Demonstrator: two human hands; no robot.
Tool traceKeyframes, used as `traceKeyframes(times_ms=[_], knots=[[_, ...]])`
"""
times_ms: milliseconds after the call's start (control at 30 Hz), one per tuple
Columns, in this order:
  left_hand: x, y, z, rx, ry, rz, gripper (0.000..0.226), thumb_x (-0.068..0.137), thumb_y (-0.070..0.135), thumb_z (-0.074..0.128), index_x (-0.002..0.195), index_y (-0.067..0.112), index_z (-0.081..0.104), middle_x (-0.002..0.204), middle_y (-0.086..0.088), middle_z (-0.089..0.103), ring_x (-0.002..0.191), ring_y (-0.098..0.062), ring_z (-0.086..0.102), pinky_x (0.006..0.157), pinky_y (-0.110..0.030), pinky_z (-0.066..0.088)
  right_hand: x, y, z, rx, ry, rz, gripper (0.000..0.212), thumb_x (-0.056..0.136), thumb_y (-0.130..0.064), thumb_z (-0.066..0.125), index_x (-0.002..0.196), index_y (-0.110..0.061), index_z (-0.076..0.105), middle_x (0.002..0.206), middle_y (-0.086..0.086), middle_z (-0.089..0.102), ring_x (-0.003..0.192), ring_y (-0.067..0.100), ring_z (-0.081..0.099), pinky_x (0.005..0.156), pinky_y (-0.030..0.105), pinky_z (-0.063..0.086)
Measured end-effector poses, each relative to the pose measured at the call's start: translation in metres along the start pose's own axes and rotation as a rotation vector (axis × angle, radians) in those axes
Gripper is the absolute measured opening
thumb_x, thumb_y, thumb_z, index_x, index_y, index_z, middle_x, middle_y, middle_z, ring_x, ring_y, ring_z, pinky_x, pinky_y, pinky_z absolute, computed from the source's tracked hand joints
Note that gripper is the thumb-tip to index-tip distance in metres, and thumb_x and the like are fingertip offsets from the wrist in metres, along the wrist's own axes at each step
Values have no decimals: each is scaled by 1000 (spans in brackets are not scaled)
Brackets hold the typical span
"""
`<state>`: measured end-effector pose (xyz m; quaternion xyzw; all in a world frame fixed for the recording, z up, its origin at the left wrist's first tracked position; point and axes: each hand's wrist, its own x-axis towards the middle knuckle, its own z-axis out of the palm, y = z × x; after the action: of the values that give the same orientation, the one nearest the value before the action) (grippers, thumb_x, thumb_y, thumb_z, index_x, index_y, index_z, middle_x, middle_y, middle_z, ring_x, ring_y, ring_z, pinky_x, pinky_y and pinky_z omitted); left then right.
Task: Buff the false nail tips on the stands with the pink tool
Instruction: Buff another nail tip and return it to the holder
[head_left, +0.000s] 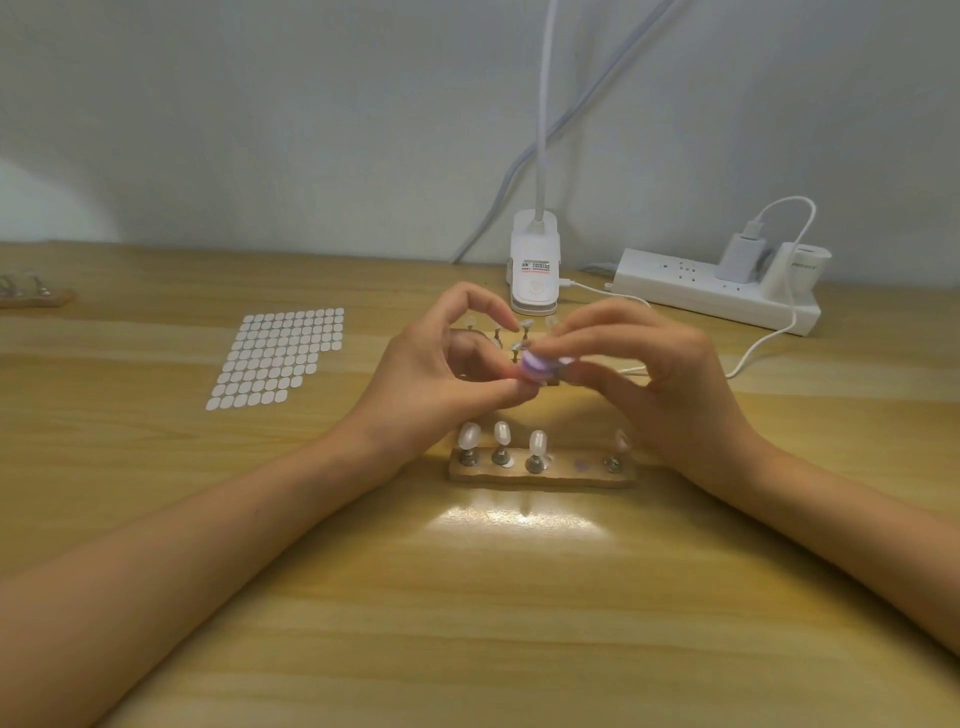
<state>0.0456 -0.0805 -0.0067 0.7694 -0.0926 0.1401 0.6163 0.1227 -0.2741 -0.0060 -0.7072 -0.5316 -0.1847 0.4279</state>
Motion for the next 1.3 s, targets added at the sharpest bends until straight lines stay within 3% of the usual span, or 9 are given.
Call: traceKeyframes(times_ms=[233,367,500,600,700,800,1133,1300], knots=[[-1,0,-1,29,3,16,43,76,12,84,108,19,57,79,-5,77,77,-16,74,76,-26,57,1,0,-1,1,21,19,24,85,-11,69,109,-7,75,103,6,72,99,15,68,87,36,56],[-1,0,0,13,-6,19,43,76,13,84,109,17,56,76,-4,76,71,-14,72,70,-25,55,0,0,0,-1,-36,-52,25,84,-4,73,108,-4,75,102,9,71,98,18,68,88,31,55],[-1,-1,0,17,-1,15,43,77,11,84,109,17,57,79,-7,77,77,-19,74,76,-29,58,0,1,-1,-1,3,-5,24,85,-8,70,109,-6,75,103,7,70,99,14,67,87,33,55],[-1,-1,-1,-3,1,19,43,75,17,86,107,18,57,76,-5,76,72,-15,72,72,-27,56,-1,0,1,-5,-35,-58,24,84,-6,73,108,-4,75,102,9,70,99,18,67,88,30,55],[0,-1,-1,1,-1,19,41,78,8,84,107,19,57,78,-6,77,76,-17,74,75,-27,57,1,1,-3,0,15,9,24,86,-10,69,109,-6,74,102,8,70,98,16,67,86,35,56],[-1,0,0,-30,-7,22,43,74,14,85,107,16,57,75,-5,76,72,-15,73,70,-24,55,0,0,0,-14,-33,-68,24,85,-7,72,109,-3,74,101,11,70,97,20,68,86,33,55],[0,0,-1,-25,-3,14,41,77,4,83,106,17,57,77,-6,77,73,-14,73,69,-21,54,2,3,-3,-11,2,-2,25,86,-10,70,110,-6,74,102,10,71,97,18,68,83,39,56],[-1,1,1,-41,-12,20,39,74,14,84,103,18,57,74,-3,76,70,-12,71,67,-20,53,1,1,0,-24,-29,-78,25,85,-10,71,110,-7,73,100,11,70,95,20,68,83,33,56]])
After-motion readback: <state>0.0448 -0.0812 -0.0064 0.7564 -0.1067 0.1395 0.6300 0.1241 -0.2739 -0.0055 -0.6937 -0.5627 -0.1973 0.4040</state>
